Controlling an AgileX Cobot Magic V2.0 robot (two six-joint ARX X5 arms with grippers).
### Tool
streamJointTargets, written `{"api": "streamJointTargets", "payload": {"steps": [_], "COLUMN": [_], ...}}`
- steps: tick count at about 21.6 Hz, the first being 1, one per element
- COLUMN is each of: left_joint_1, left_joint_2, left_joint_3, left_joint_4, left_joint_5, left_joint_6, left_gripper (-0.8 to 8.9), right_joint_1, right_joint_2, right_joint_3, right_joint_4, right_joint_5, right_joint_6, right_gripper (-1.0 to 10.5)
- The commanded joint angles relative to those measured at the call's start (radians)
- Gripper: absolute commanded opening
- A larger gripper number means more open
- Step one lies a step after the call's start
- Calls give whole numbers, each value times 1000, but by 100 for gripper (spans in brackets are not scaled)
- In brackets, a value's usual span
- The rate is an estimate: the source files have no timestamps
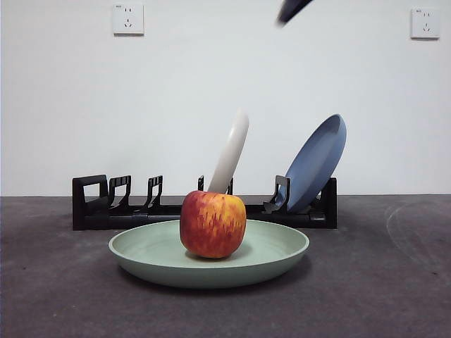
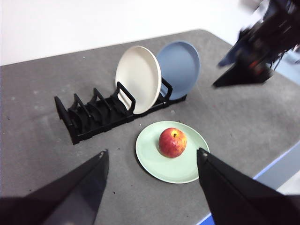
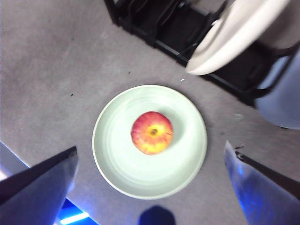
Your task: Take the green plate from the plate rack,put the plate on the table,take the apple from the table,put the apple in the plate
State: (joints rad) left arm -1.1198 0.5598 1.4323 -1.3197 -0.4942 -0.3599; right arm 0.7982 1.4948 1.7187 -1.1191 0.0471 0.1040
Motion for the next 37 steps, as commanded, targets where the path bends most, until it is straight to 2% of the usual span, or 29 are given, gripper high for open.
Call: {"api": "streamJointTargets", "payload": {"steps": [1,7,11,16,19,20,21,23,24,25,32,34,37], "left_joint_1": [-18,-47,-52,-51,-52,-51,-51,-51,-51,-51,-51,-51,-51], "left_joint_2": [33,104,142,150,150,150,150,157,161,161,162,164,165], "left_joint_3": [-6,-45,-162,-378,-483,-511,-528,-539,-539,-539,-539,-539,-539], "left_joint_4": [11,45,119,251,361,407,437,454,453,453,449,446,447], "left_joint_5": [-14,-56,-40,108,137,156,165,161,161,161,153,154,154], "left_joint_6": [9,-10,-46,-90,-97,-96,-96,-95,-92,-91,-87,-92,-92], "left_gripper": [314,314,310,310,309,281,225,72,-23,-9,-9,-8,-3], "right_joint_1": [2,2,2,2,2,2,2,2,2,2,2,2,1], "right_joint_2": [-64,-223,-380,-539,-603,-620,-629,-640,-643,-644,-644,-642,-642], "right_joint_3": [-8,-84,-246,-465,-569,-603,-629,-680,-705,-724,-783,-783,-780], "right_joint_4": [-24,-61,-57,-31,12,32,45,69,79,87,121,119,127], "right_joint_5": [3,3,3,2,2,2,2,2,2,2,-5,-5,-1], "right_joint_6": [-20,-19,9,53,54,54,58,79,79,78,81,130,138], "right_gripper": [532,532,532,532,531,529,493,292,130,-32,-8,-1,-1]}}
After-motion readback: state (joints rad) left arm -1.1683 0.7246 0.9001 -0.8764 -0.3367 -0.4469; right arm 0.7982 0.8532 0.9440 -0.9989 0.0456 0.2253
